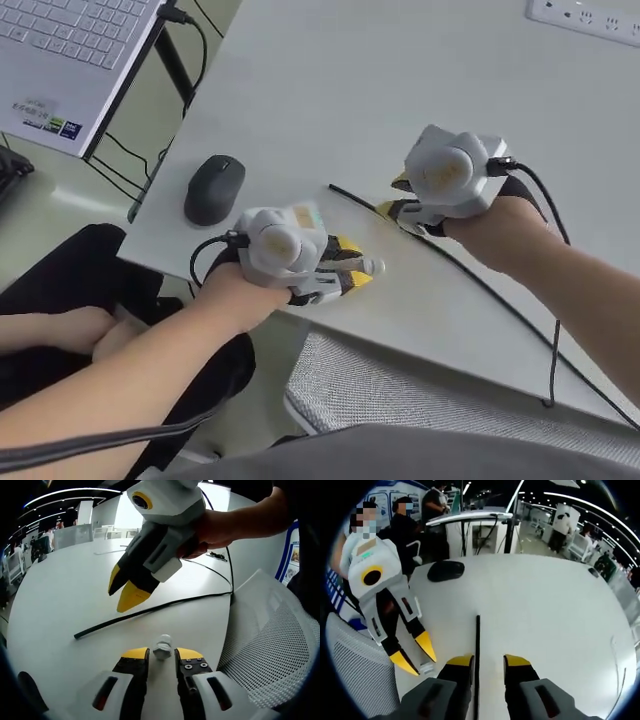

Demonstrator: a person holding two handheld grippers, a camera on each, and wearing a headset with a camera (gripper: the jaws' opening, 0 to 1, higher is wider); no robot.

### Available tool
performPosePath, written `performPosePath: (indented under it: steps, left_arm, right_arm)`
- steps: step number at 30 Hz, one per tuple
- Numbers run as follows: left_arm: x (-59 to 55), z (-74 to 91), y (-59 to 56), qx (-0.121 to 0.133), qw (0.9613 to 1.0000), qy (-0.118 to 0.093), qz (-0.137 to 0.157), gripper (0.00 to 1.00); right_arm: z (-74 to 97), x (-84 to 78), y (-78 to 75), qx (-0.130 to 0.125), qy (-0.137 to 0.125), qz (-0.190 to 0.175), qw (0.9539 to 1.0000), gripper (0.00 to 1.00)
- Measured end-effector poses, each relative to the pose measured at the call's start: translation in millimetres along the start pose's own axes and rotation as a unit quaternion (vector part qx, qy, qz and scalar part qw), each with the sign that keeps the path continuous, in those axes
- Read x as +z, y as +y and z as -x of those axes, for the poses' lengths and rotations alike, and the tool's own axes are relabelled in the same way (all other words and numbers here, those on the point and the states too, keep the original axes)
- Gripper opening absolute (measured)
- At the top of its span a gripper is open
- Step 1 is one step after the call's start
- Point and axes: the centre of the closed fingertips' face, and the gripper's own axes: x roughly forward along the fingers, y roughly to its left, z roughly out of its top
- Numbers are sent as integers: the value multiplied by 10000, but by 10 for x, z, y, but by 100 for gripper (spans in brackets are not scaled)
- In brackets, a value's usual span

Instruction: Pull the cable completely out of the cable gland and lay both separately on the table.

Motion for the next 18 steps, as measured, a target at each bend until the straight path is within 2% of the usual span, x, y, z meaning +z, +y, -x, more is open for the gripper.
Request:
performPosePath:
  steps: [4, 6, 8, 9, 12, 15, 18]
  left_arm:
    - [29, 14, 0, 44, 10000, -27, -23, 25]
    - [76, 33, -13, 63, 10000, -62, -10, 26]
    - [139, 51, -42, 29, 9998, -151, 83, 26]
    - [214, 79, -65, 54, 9997, -234, 61, 27]
    - [330, 117, -100, 59, 9992, -370, 105, 28]
    - [398, 146, -135, 86, 9991, -414, 103, 30]
    - [487, 194, -218, 107, 9988, -464, 98, 32]
  right_arm:
    - [156, -15, -51, -60, -104, -183, 9998, 23]
    - [275, -7, -55, -32, -264, -308, 9992, 27]
    - [339, -26, -66, -45, -272, -282, 9992, 29]
    - [434, -46, -91, -89, -320, -240, 9992, 30]
    - [591, -81, -111, -123, -402, -300, 9987, 32]
    - [737, -122, -103, -162, -472, -317, 9982, 34]
    - [899, -151, -83, -200, -590, -377, 9973, 35]
